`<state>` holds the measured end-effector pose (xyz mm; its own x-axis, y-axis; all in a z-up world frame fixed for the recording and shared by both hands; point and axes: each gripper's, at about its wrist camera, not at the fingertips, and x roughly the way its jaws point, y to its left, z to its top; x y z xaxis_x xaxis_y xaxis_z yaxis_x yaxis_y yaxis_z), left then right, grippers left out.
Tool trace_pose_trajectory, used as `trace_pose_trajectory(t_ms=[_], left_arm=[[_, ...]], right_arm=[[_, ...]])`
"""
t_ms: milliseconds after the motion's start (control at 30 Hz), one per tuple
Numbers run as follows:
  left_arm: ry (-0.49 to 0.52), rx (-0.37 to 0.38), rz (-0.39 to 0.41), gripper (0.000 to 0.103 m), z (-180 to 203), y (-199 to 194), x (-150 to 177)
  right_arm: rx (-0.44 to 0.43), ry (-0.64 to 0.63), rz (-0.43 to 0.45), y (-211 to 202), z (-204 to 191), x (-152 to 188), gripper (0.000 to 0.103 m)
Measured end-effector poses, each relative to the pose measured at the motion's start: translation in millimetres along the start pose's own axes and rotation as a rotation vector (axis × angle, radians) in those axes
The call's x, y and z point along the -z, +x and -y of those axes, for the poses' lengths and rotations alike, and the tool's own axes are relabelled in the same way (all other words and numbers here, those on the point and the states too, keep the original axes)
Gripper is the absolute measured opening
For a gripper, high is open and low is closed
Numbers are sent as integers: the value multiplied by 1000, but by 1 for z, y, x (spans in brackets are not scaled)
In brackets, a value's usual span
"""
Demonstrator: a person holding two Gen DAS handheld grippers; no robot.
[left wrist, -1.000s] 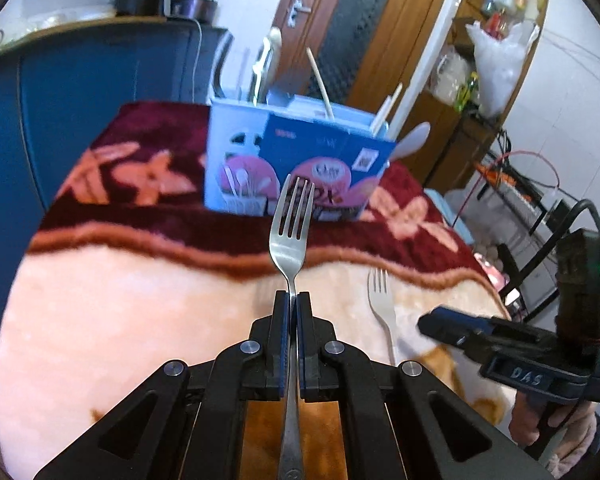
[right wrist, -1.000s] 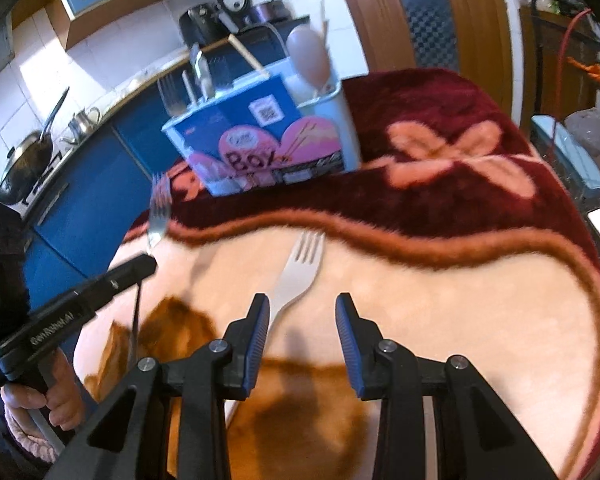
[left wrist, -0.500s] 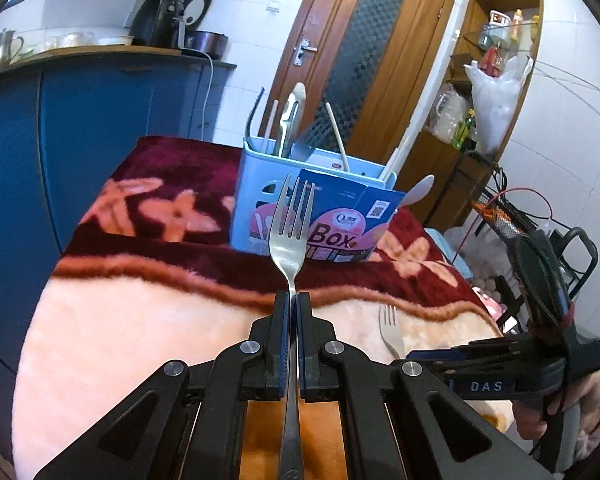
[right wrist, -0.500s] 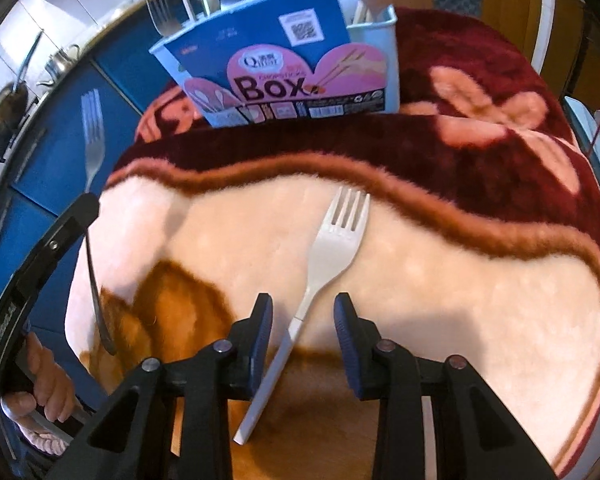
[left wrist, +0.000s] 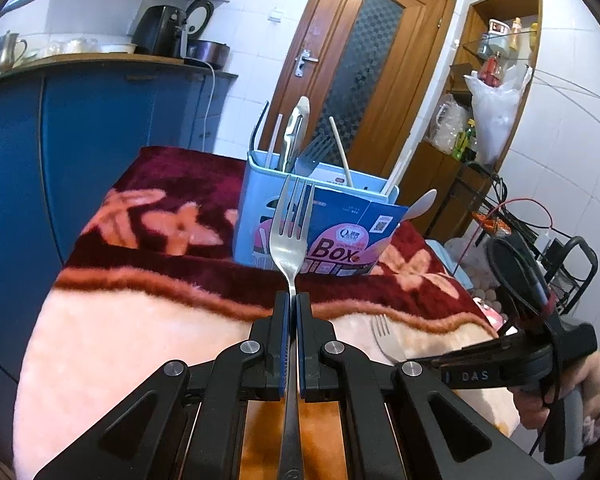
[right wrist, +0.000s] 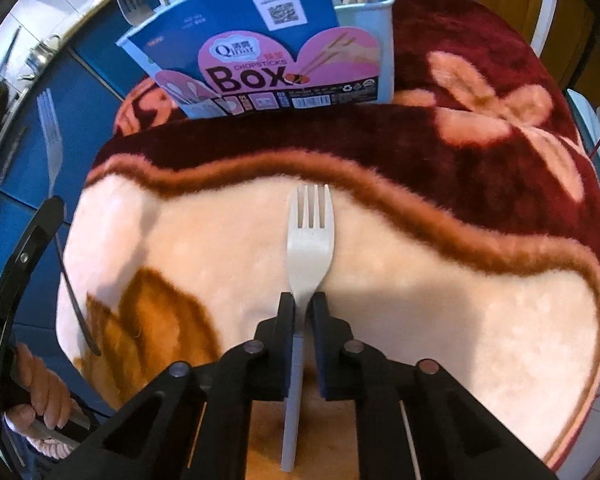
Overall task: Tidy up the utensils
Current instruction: 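Lift the silver fork with the left tool while the right lifts the white fork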
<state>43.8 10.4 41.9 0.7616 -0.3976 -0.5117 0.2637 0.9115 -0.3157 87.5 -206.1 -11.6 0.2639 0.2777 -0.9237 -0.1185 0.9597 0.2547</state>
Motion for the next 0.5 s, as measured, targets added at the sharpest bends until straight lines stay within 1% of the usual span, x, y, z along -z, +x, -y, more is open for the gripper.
trace_pose_trajectory(t_ms=[67,200,433,500], left_arm=[[-1,-2,5,3,0,1,-1],[-3,-6,28,3,3,1,-4],[-13,-10,79,3,8,-6,-13],[-12,-12,98,3,10,-8,-17]], right_arm=[[-55,13,37,-4,6,6,10],[-125,22,131,-17,15,19,10],[-197,-5,352,-45,16,34,10],[-203,-17,415,-53,15,37,10]])
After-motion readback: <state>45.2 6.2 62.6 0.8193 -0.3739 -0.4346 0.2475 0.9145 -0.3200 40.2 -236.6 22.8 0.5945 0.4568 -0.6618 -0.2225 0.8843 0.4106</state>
